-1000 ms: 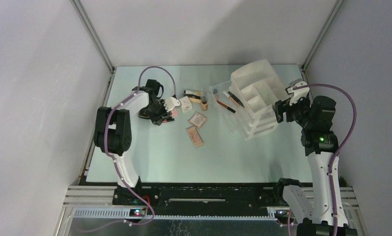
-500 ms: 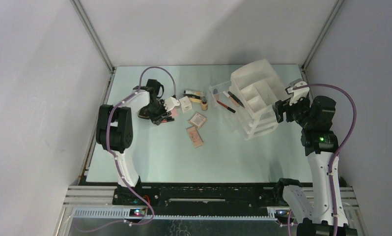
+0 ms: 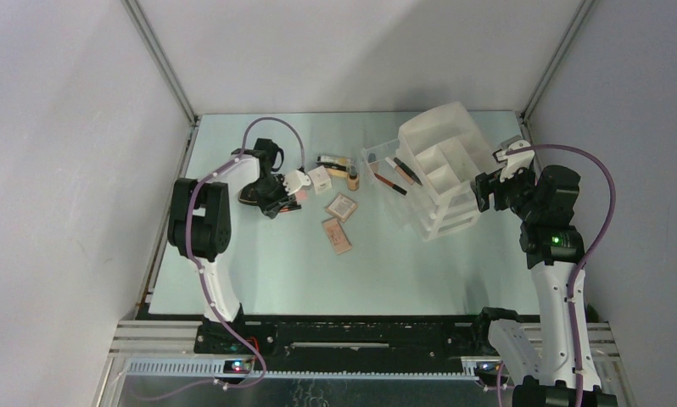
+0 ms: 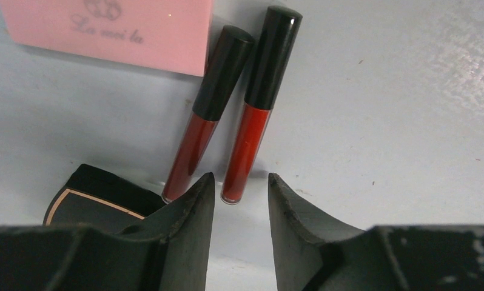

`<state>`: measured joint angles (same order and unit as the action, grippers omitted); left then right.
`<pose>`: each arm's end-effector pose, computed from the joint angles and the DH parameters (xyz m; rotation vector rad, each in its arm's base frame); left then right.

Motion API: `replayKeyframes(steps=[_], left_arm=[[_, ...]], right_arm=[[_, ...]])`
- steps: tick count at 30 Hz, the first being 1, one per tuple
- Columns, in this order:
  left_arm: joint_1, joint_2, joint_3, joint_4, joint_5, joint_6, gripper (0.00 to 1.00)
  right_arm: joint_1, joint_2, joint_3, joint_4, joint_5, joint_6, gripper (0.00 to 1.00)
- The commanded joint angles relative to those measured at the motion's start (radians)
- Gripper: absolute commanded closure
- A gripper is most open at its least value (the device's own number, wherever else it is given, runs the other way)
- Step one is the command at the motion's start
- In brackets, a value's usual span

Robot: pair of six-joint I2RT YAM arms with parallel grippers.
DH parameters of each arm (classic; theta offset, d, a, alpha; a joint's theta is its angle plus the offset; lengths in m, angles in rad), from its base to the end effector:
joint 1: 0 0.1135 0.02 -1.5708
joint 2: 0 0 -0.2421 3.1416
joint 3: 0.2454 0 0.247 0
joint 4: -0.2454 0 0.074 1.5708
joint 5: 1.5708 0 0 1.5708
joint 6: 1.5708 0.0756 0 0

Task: Organize the makeup
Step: Pick up the makeup from the center of the board.

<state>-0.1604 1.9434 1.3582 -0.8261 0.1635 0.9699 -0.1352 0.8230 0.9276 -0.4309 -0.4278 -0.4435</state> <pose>0.3580 -0.0704 0.1100 1.5844 2.4627 -0.1284 0.2248 0.0011 0.3299 -0.5672 1.7785 0.0065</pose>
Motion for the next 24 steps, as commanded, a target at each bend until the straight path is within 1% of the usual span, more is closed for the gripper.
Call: replayKeyframes(steps=[1,12,16,24], left_arm=[[0.007,-0.005,0.039,-0.026,0.025,0.026,0.60],[0.005,-0.027,0.003,-0.008,0.015,0.021,0.69],[0.005,-0.047,-0.031,0.024,0.016,0.013,0.75],[-0.006,-0.100,-0.095,0.080,0.029,0.006,0.91]], right_arm=[[-0.003,-0.007,-0.006,0.018,-0.001,-0.008,0.20],[-0.004,-0.010,-0.006,0.019,-0.003,-0.006,0.20],[-0.006,-0.013,-0.006,0.019,-0.004,-0.004,0.20],[-0.009,-0.012,-0.006,0.018,-0.006,-0.004,0.20]])
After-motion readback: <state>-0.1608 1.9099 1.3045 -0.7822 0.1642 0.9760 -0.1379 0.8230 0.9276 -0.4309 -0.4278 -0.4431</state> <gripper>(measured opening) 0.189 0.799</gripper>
